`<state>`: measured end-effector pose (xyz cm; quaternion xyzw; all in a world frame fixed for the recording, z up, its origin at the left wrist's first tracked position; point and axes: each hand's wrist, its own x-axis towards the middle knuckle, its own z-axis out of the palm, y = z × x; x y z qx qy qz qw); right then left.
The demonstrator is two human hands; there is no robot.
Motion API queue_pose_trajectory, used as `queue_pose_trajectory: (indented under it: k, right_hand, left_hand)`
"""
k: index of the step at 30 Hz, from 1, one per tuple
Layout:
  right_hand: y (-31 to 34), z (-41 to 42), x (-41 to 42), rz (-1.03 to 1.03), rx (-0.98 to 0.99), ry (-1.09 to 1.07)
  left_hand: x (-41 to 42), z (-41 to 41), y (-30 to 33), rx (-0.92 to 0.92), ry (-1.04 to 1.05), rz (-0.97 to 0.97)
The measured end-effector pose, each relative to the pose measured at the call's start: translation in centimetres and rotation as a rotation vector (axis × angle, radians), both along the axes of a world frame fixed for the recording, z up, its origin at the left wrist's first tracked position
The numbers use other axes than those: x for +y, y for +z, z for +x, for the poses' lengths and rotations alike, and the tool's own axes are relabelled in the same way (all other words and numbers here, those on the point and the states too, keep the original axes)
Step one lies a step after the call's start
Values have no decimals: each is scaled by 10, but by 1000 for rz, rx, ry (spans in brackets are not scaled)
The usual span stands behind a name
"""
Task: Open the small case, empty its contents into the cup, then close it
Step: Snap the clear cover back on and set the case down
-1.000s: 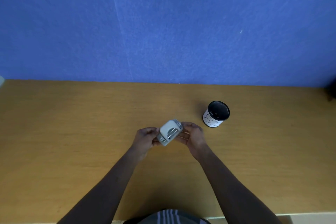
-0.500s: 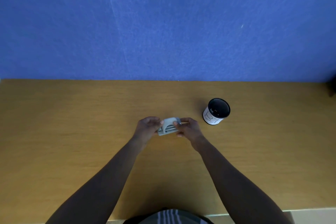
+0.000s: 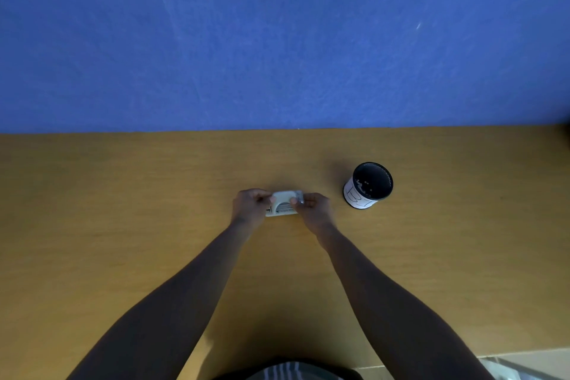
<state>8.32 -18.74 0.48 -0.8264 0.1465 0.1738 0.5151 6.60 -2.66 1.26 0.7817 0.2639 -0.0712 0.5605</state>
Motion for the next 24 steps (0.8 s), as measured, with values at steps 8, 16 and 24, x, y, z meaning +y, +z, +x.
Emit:
queue_pose_trajectory:
  k: [8,16,24]
  right_hand:
    - [-1,2,6,-191,-108,61]
    - [1,-1,8,-300,-177,136]
    - [-6,-19,-6,-438,-354,260]
  left_hand:
    - [-6,9,-2,-4,-56,157]
    - [-15,4,2,-31,-83,278]
    - [-2,-16,-2,-143,-143,416]
